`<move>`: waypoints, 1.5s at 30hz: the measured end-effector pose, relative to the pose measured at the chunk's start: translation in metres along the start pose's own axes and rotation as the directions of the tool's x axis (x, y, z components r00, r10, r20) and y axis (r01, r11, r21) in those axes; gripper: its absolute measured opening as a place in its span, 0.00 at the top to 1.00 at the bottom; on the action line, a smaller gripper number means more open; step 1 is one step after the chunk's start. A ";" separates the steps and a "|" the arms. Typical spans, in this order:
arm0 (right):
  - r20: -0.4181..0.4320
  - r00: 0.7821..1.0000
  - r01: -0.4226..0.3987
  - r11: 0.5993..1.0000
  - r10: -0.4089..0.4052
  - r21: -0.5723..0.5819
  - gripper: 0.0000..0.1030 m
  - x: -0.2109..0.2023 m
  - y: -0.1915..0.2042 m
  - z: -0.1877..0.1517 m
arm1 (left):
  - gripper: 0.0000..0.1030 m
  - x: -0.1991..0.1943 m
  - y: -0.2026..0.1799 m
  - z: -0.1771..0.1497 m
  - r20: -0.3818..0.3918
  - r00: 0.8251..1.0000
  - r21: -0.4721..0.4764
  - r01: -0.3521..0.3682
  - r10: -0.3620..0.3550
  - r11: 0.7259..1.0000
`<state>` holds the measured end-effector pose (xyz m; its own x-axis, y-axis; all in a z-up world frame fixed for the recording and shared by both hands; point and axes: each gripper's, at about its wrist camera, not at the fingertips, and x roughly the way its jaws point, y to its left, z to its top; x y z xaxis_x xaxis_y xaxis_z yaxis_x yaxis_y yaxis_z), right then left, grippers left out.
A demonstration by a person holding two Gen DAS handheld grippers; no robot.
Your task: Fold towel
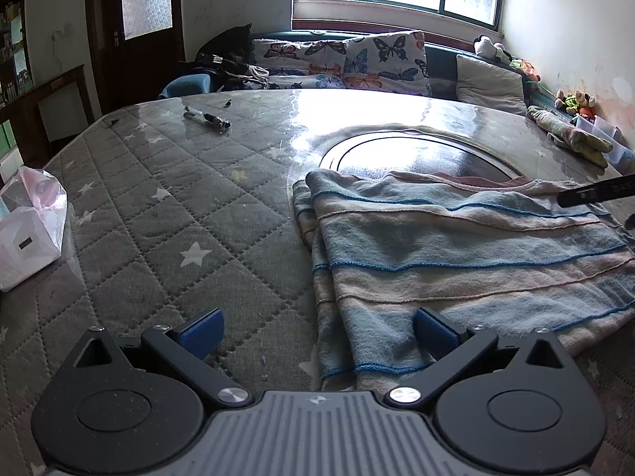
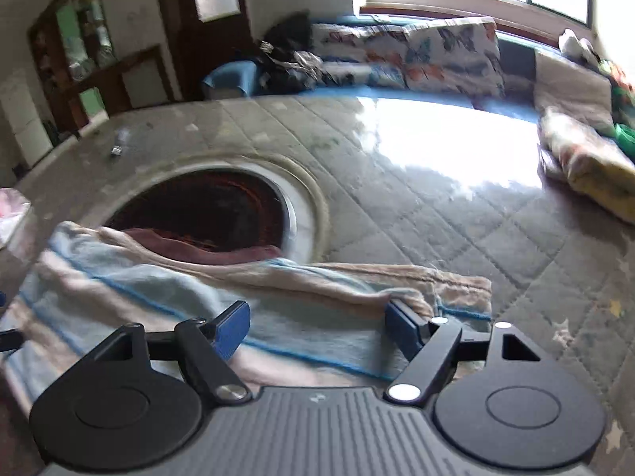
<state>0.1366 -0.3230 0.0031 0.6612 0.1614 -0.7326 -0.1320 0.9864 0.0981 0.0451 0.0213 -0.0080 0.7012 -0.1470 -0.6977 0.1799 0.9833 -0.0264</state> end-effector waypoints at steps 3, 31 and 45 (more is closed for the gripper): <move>0.012 1.000 -0.014 1.000 0.014 0.004 0.25 -0.007 0.003 0.002 | 0.00 -0.002 -0.001 0.001 0.000 1.000 0.001 -0.005 0.005 1.000; -0.042 0.974 -0.228 0.956 0.224 -0.186 0.42 0.027 0.146 0.007 | 0.00 -0.002 0.009 0.003 0.009 1.000 -0.028 -0.026 0.026 0.999; -0.038 0.966 -0.260 0.958 0.257 -0.121 0.41 0.043 0.162 0.023 | 0.00 0.000 0.012 0.001 0.005 1.000 -0.045 -0.009 0.009 0.999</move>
<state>0.1603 -0.1552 0.0029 0.5768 0.4082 -0.7076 -0.3878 0.8992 0.2025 0.0479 0.0326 -0.0076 0.7065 -0.1388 -0.6940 0.1423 0.9884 -0.0528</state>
